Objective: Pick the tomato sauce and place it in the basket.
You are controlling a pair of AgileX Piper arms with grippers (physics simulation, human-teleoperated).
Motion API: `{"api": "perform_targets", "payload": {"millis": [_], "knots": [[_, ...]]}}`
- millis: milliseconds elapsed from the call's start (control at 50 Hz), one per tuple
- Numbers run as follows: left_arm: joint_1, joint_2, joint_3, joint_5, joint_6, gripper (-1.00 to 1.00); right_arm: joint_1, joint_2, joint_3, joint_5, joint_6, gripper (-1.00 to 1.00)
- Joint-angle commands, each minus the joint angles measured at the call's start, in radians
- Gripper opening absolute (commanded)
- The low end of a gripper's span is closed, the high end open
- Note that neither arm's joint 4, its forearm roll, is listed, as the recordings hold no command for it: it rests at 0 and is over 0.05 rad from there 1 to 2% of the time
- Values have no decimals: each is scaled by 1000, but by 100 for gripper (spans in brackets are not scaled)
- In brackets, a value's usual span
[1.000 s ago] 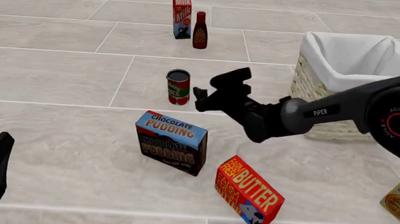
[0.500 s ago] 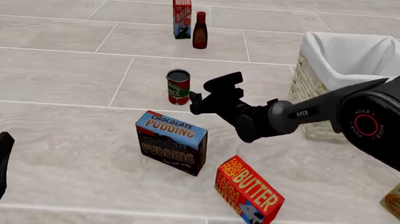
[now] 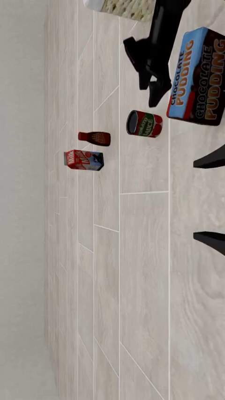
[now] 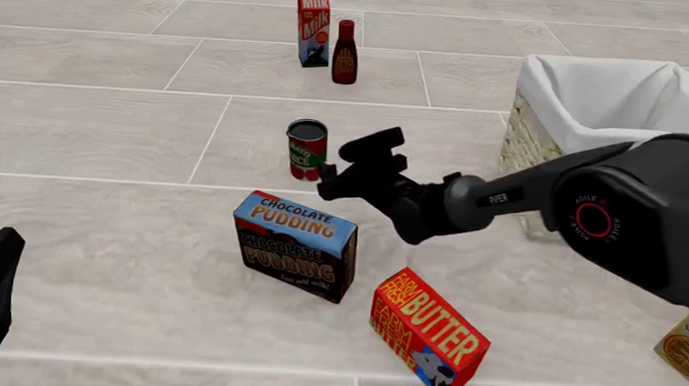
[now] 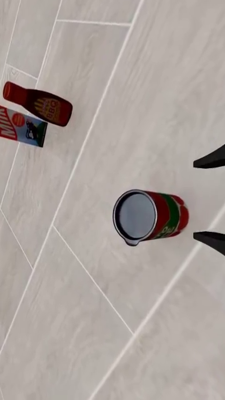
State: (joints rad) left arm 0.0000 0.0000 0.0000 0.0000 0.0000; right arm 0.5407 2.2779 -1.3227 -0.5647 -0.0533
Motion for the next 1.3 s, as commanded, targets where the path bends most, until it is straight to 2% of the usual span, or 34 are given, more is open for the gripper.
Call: {"api": "perform_targets", "payload": {"millis": [20, 620, 1300], "knots": [[0, 0, 0, 0, 0, 100, 0, 29, -50, 24, -5, 100], [0, 0, 0, 0, 0, 100, 21, 103, -167, 90, -6, 100], [0, 0, 0, 0, 0, 100, 31, 170, -245, 127, 18, 100]]}}
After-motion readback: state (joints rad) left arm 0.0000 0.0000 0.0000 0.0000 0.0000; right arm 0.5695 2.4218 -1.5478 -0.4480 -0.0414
